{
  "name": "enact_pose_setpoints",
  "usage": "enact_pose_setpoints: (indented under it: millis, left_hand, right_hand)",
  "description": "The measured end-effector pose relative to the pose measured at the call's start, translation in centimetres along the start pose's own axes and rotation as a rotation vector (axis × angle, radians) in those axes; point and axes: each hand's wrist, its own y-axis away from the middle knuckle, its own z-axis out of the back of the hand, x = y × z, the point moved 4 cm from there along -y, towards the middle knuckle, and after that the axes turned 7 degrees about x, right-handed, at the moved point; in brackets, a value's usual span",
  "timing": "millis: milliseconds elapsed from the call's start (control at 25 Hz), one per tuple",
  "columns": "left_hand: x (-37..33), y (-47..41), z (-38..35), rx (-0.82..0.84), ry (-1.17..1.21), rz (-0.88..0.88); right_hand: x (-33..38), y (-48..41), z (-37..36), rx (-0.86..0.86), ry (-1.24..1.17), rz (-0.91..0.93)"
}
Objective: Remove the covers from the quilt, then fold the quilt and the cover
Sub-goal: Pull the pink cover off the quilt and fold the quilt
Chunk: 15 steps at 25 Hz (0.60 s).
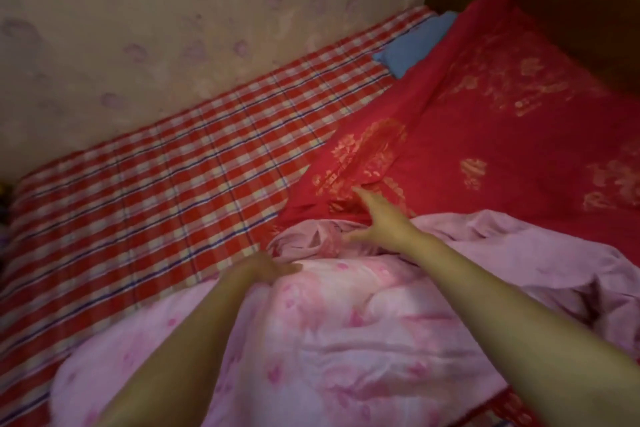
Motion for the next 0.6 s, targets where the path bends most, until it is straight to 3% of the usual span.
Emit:
enact_pose_setpoints:
  millis: [120,200,320,400,600]
  left_hand:
    - [3.2,-4.9,-3.6,0.247,-0.052,-0.055]
    - [4.6,-6.5,-5.2,0.287,0.056,-0.072]
    - [5.8,-7.4,-6.1,0.202,0.224,0.075]
    - [6.4,-7.9,-6.8,0.165,0.342,0.027]
    - [10.7,-9.4,-7.0,-0.101,0.249,-0.008]
  right_hand:
    - [6.6,-6.4,-6.6,0.184,0.238,0.103]
    - [8.4,-9.7,-11.5,0.333,0.449,0.048]
    - [7.3,-11.2,-16.8,0.399,0.697,-0.069]
    - [6.4,-11.7,-17.9,0.364,0.762,-0.098]
    - [7.4,-12.3,-14.1,0.329,0.595,-0.076]
